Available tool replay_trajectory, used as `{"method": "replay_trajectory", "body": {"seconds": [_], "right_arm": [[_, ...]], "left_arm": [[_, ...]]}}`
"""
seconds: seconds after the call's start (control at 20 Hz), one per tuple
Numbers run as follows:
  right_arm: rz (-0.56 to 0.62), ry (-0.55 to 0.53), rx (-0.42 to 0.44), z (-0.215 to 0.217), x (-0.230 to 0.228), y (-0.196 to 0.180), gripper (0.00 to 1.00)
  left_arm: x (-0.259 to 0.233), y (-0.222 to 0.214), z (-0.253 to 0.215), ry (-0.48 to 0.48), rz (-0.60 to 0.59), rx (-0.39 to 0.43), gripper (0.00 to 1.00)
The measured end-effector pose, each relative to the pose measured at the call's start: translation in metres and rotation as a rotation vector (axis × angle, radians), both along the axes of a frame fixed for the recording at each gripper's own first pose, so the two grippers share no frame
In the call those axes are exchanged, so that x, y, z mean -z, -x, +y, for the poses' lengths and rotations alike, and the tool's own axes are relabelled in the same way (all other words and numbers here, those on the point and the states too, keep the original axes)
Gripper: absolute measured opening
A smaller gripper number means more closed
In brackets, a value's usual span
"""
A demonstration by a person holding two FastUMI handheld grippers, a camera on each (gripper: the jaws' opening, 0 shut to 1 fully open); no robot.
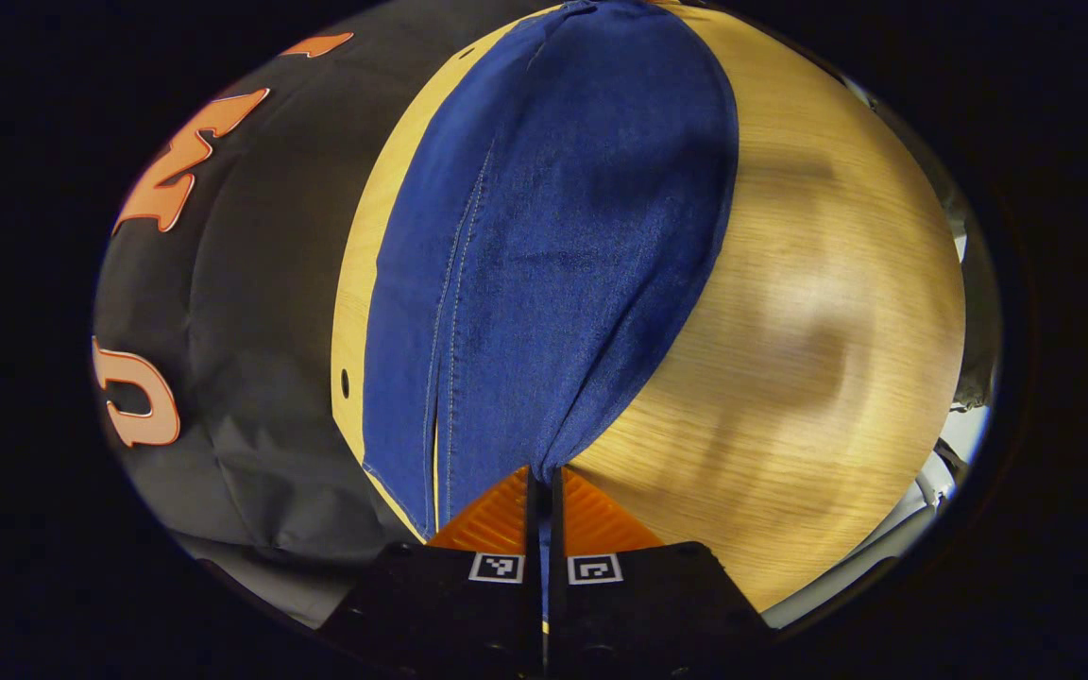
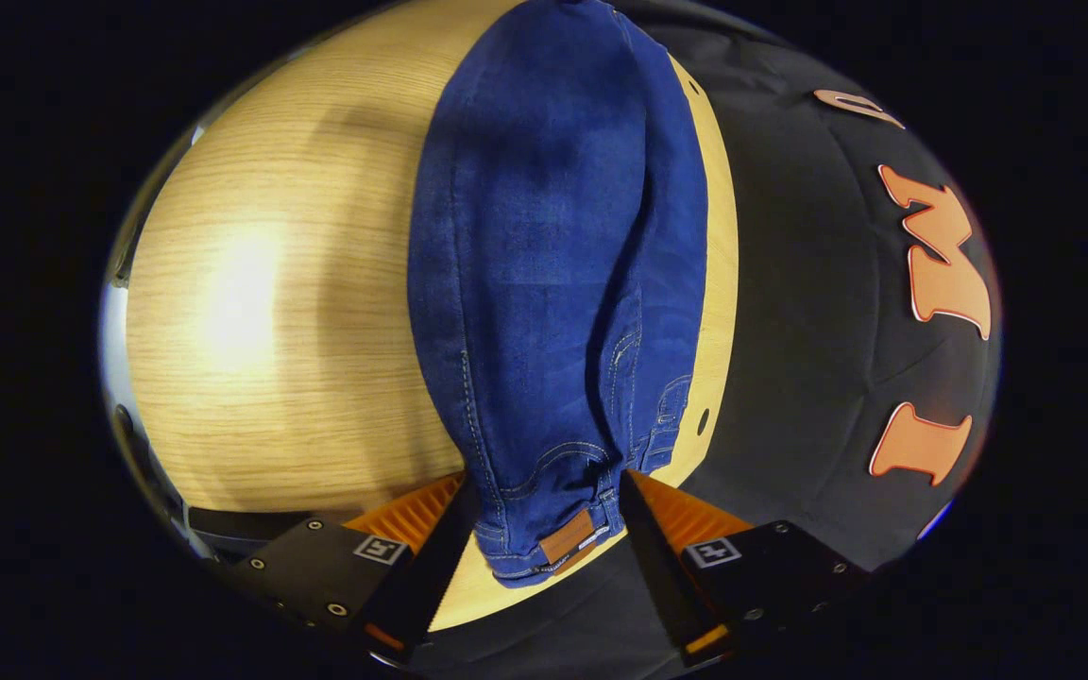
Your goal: Grasp the waist and the cuffs of the jeans and fold them to make the two legs overlap; first hold the waist and fold one-third of the jeans toward the cuffs, then hold the cuffs and fold the remaining one-third in the same direction to finish folding.
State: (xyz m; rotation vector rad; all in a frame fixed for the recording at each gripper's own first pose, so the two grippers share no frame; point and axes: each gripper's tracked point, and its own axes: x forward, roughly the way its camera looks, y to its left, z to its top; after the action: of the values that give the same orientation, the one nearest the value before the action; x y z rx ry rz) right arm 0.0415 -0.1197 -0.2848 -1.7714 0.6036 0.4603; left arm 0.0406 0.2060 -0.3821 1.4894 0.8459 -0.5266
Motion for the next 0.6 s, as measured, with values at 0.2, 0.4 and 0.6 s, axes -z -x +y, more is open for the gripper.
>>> {"method": "replay_trajectory", "body": {"seconds": [0.2,0.4,0.6], "right_arm": [[0.021,0.026,-0.005,-0.007,0.013,0.001,0.31],[0.106,-0.058,0.091,-0.007,0.015,0.005,0.05],[0.184,-0.141,0.125,-0.002,-0.009,0.008,0.09]], "left_arm": [[0.001,0.001,0.002,0.000,0.000,0.008,0.02],[-0.002,0.003,0.001,-0.001,0.020,0.007,0.03],[-0.010,-0.008,-0.017,0.052,0.107,-0.049,0.03]]}}
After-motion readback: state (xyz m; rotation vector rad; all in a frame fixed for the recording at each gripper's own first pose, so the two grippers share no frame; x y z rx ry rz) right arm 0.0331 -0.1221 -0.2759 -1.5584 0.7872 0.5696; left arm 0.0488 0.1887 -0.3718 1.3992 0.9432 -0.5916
